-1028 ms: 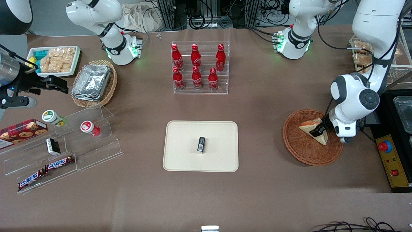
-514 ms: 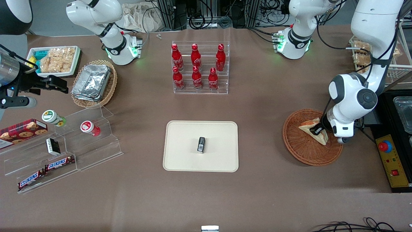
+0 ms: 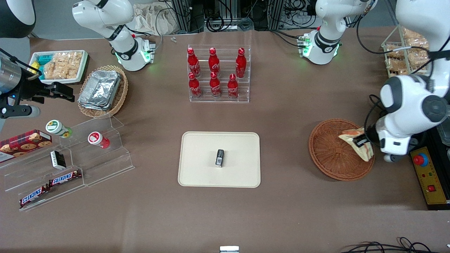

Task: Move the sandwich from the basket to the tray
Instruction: 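Lift the sandwich and carry it with the left gripper to the cream tray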

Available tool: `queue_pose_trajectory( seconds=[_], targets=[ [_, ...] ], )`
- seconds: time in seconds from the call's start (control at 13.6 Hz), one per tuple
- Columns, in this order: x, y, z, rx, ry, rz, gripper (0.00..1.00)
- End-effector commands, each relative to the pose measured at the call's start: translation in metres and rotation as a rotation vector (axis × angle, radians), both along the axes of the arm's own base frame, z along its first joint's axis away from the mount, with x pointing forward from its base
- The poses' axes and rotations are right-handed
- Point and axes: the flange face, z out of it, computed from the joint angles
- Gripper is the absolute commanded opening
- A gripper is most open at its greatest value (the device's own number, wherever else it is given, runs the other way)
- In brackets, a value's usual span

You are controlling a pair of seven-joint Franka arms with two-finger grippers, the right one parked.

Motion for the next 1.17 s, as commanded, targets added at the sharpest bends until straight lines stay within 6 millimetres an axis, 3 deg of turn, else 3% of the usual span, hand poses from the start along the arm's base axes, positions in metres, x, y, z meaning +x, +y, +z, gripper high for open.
queue_pose_trajectory(
  seconds=[0.0, 0.07, 0.22, 0.37, 0.59, 0.81, 1.1],
  targets=[
    [0.027, -0.030, 0.068, 0.047, 0.006, -0.191, 0.00],
    [0.029, -0.050, 0.078, 0.048, 0.020, -0.251, 0.00],
    [0.030, -0.115, 0.087, 0.048, 0.007, -0.361, 0.00],
    [0.025, -0.189, 0.071, 0.041, 0.021, -0.475, 0.00],
    [0.017, -0.310, 0.006, 0.034, 0.066, -0.620, 0.00],
    [0.024, -0.382, -0.047, -0.003, 0.013, -0.647, 0.00],
    [-0.006, -0.459, -0.121, -0.032, -0.034, -0.694, 0.00]
  ],
)
